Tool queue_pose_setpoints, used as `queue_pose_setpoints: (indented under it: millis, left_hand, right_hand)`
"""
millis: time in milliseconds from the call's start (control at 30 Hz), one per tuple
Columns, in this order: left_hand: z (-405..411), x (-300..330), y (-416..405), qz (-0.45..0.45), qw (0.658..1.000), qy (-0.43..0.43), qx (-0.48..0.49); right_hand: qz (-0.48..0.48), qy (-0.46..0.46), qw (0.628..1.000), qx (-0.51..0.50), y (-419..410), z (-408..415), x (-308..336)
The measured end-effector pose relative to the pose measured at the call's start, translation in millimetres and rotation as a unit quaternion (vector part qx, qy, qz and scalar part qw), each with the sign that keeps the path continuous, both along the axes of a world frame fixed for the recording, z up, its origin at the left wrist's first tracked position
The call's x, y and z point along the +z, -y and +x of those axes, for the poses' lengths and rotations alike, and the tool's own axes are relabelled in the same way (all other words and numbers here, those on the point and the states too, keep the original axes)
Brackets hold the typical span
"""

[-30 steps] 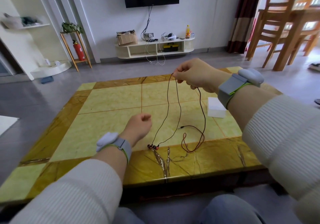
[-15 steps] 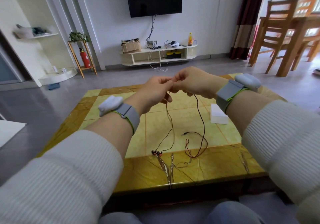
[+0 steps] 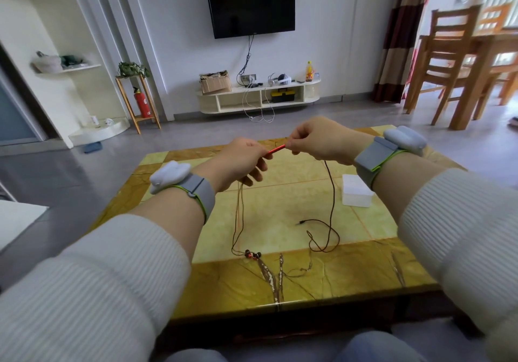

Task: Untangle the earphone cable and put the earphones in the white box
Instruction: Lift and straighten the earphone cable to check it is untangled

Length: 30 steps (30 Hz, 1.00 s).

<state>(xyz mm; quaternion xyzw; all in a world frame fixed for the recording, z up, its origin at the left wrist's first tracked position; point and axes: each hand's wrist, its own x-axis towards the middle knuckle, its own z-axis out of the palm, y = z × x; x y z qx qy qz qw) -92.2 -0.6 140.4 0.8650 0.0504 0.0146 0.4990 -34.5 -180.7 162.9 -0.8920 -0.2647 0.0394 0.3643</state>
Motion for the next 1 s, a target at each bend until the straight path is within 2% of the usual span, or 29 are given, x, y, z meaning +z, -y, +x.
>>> queue_pose_setpoints:
  millis: [100, 200, 367, 567, 700, 800, 900, 1000]
  left_hand:
    - [0, 9, 4, -0.016, 0.999, -0.002, -0.035]
    - [1, 16, 7, 0.013, 0.998, 0.023, -0.051]
    - [-4, 26, 1, 0.057, 0.997, 0.042, -0.026]
    - [-13, 38, 1, 0.025, 0.999, 0.009, -0.026]
    - [-16, 45, 10, 0.071, 0.996, 0.038, -0.044]
    - [-18, 50, 7, 0.099, 0.993, 0.069, -0.02]
    - [-22, 56, -1, 0.093, 0.993, 0.073, 0.008]
    - [-28, 60, -1, 0.063, 0.997, 0.039, -0.006]
  right_hand:
    - [0.014, 0.013, 1.0, 0.014, -5, -3, 5]
    - [0.018, 0.036, 0.999, 0.018, -10, -6, 9]
    - [0.019, 0.035, 0.999, -0.002, -3, -6, 13]
    - [0.037, 0.032, 0.999, 0.005, 2, -14, 15]
    - [0.054, 0.034, 0.998, 0.019, -7, -23, 20]
    - [0.065, 0.025, 0.998, 0.011, -5, -25, 23]
    - [0.075, 0.008, 0.997, 0.001, 3, -24, 22]
    - [0.084, 0.007, 0.996, -0.001, 4, -25, 20]
